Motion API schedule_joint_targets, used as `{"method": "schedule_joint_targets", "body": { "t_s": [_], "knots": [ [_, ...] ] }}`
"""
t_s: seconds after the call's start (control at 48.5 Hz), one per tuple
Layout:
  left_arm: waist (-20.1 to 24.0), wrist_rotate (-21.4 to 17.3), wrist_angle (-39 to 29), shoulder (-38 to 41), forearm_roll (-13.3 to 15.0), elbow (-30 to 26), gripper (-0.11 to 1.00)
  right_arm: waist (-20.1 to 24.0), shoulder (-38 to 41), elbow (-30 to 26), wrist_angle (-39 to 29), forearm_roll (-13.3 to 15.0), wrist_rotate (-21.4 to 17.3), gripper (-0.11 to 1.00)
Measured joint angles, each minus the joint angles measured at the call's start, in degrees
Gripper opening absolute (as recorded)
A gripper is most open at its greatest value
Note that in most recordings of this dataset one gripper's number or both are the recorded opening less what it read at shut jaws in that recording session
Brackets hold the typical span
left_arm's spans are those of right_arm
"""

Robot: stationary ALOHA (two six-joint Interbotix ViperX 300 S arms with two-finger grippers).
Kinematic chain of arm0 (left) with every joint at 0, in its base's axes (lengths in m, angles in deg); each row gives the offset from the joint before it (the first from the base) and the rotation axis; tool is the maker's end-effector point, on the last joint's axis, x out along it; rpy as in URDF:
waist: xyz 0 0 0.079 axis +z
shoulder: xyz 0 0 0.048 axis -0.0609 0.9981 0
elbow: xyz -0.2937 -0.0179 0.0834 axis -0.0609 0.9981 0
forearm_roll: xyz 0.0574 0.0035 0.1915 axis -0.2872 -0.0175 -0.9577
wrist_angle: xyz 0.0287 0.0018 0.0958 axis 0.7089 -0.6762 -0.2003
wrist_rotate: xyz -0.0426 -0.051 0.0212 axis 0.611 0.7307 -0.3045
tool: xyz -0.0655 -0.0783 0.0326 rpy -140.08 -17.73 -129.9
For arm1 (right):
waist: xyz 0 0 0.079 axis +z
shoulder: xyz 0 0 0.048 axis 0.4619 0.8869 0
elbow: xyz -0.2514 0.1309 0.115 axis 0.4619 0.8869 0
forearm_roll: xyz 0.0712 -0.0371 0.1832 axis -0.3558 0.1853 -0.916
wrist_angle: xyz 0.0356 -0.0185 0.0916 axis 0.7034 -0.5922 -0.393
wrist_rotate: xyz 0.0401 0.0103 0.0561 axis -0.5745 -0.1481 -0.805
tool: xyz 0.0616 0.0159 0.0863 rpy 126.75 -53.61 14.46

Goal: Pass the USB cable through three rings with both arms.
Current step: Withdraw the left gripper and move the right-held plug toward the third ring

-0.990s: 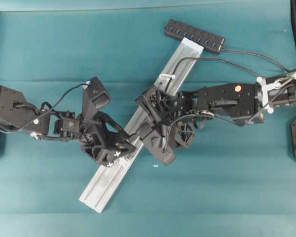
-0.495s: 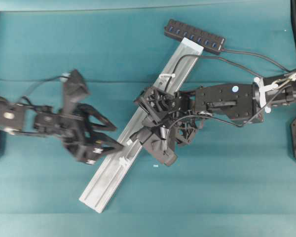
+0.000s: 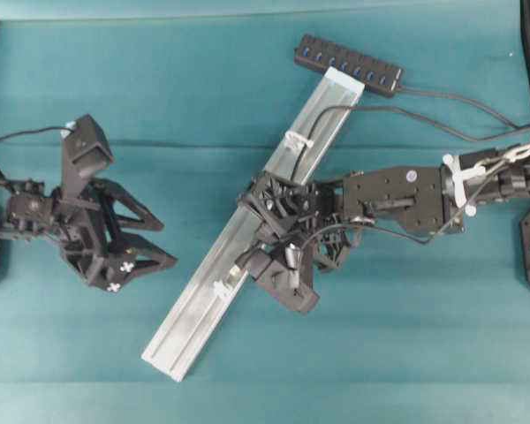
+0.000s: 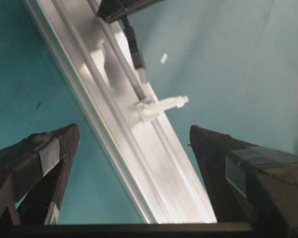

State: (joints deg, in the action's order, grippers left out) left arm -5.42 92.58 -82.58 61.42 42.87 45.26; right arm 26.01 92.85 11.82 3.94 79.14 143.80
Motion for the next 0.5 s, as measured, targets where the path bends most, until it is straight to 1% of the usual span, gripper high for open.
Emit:
{"method": "schedule_joint_targets", "body": {
  "t_s": [0.495],
  "knots": [
    [0.00,-0.53,-0.09,-0.62,0.00,0.18,0.96,0.97,0.26,-0.44,1.41,0.09,0.00,0.06]
  ]
}}
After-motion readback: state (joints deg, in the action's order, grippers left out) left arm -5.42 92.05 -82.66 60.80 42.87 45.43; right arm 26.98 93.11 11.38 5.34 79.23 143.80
